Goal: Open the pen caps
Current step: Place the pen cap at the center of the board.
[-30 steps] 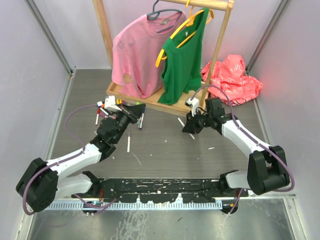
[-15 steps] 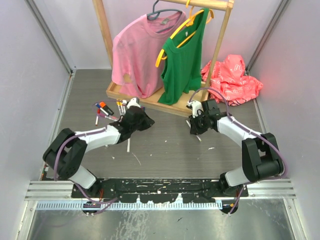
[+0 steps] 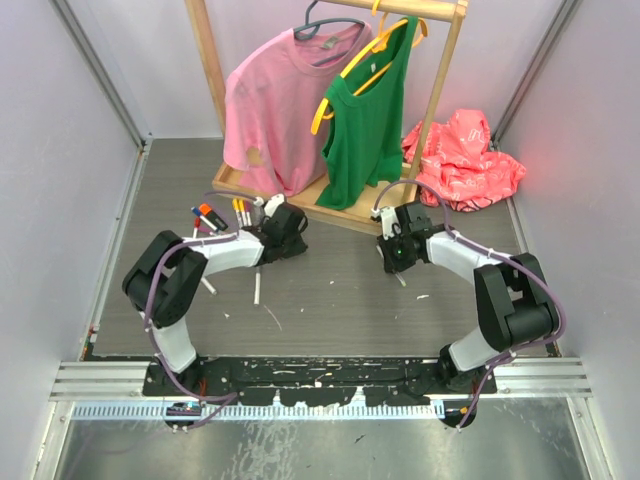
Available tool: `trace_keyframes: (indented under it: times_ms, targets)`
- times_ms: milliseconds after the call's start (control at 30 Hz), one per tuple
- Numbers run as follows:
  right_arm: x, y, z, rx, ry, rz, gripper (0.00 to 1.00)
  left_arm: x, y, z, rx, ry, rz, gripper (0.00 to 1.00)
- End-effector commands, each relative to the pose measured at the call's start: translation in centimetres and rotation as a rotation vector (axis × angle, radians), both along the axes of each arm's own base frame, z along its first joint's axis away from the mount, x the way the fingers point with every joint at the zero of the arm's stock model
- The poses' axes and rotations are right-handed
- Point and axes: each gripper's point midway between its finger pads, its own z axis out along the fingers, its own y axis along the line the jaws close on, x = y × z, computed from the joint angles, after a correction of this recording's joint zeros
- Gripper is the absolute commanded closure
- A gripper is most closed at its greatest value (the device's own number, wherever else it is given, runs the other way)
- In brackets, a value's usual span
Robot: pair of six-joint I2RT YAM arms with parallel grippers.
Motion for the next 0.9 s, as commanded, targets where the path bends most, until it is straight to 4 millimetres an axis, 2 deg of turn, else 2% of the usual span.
trace_keyframes:
  times_ms: [0,200,467,667,867]
  targets:
    - [1.1,0.1,0.6,-0.01,-0.026,-0.017,0.9,1.4,-0.4,0.6,0.026,-0.014,0.008,0.9]
    - [0.8,-0.4,-0.5,-0.048,0.019,-0.022,0.87,1.7,-0.8,-0.5,0.041,0.011,-0.006,0.83]
    - [0.9,-0.6,-0.8,-0.069,0.033,-0.027,0.75,1.8,-0.8,-1.3,0.057,0.024,-0.007,0.73]
    - [0.9,-0.6,-0.6,-0.069,0.033,-0.023,0.7,1.8,-0.9,-1.0,0.054,0.022,-0.015,0.72]
    - [1.0,-0.5,-0.4,-0.064,0.031,-0.016,0.69,1.6,-1.8,0.5,0.013,0.011,-0.051,0.71]
